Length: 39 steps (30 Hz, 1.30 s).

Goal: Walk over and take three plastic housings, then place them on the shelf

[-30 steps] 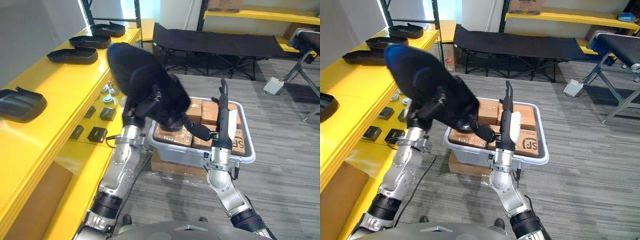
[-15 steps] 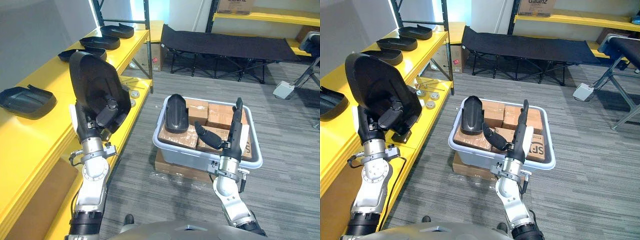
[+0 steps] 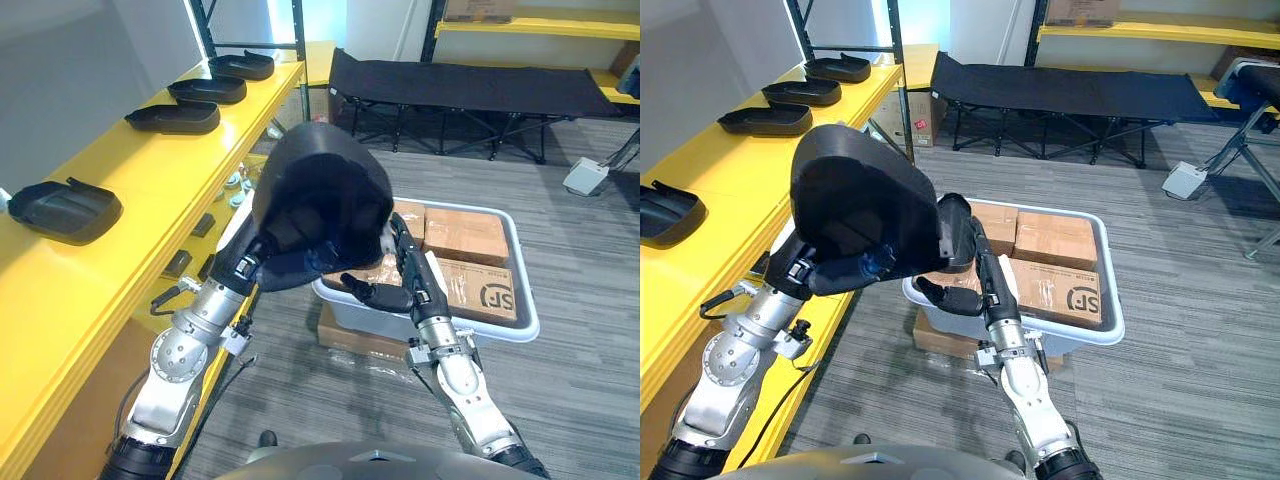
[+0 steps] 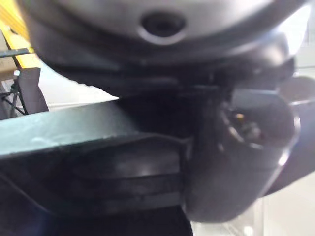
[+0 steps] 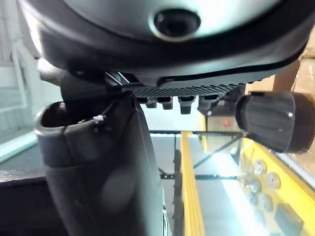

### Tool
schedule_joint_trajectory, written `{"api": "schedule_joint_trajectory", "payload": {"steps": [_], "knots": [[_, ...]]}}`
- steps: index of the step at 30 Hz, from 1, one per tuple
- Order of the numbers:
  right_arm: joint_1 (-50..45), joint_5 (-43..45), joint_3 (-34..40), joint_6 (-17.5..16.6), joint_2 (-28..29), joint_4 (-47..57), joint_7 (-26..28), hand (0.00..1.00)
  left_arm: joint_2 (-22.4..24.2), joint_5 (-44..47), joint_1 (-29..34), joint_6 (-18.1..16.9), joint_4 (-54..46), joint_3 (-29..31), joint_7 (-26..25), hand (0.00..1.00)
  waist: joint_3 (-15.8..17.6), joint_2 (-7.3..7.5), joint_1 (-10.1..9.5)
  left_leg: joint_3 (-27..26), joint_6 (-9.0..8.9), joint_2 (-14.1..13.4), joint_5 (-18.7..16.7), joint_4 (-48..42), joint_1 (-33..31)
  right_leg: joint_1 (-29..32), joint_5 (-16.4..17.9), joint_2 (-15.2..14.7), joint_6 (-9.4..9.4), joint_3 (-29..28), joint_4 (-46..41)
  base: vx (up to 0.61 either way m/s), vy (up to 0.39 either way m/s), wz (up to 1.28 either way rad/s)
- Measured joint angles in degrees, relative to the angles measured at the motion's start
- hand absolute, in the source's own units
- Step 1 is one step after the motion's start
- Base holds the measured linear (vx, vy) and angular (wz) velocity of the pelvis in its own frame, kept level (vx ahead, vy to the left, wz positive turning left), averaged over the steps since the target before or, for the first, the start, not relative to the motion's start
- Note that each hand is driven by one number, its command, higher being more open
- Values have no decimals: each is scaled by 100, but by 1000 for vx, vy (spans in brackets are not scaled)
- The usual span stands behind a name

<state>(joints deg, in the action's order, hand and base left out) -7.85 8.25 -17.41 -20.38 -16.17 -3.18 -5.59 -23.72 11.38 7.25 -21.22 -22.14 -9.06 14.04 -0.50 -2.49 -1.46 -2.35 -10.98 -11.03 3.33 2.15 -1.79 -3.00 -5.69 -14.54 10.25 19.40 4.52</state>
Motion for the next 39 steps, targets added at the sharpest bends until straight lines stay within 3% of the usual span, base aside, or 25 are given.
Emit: {"api": "schedule_joint_trajectory", "payload": {"steps": [7, 13, 14, 33, 34, 39], "knots": [[123, 208, 13, 33, -196, 395, 500, 100, -254, 2, 0, 1, -39, 1, 269, 0, 13, 20, -1, 48, 24, 2, 20, 0, -28, -16, 8, 0, -3, 64, -1, 3, 3, 2], [167, 112, -97, 173, -198, 396, 543, 100, -329, -1, -20, 19, -232, 1, 383, 0, 35, 55, -8, 67, 15, 6, 11, -1, -44, -17, 21, 0, -1, 79, -1, 0, 0, 0], [168, 111, -118, 187, -199, 397, 552, 0, -330, 0, -27, 23, -248, -4, 413, 0, 36, 56, -6, 67, 14, 6, 10, -2, -44, -17, 22, 0, -2, 79, -1, 0, 0, 0], [218, 111, -612, 273, -268, 423, 546, 0, -527, 653, -525, 743, -434, -544, 646, 0, 125, 189, 4, 100, 18, 7, -12, -31, -50, -30, 30, 0, -1, 81, -2, 0, 0, 0], [218, 127, -650, 273, -342, 421, 499, 0, -528, 654, -525, 786, -434, -573, 644, 100, 126, 190, 12, 99, -1, 7, -3, -31, -51, -29, 30, 0, -1, 81, -2, 0, 0, 0], [217, 178, -669, 386, -430, 418, 438, 0, -535, 652, -521, 1119, -479, -642, 584, 100, 127, 191, 4, 108, -3, 9, -4, -39, -61, -28, 31, 0, 1, 81, -2, 0, 0, 0]]}}
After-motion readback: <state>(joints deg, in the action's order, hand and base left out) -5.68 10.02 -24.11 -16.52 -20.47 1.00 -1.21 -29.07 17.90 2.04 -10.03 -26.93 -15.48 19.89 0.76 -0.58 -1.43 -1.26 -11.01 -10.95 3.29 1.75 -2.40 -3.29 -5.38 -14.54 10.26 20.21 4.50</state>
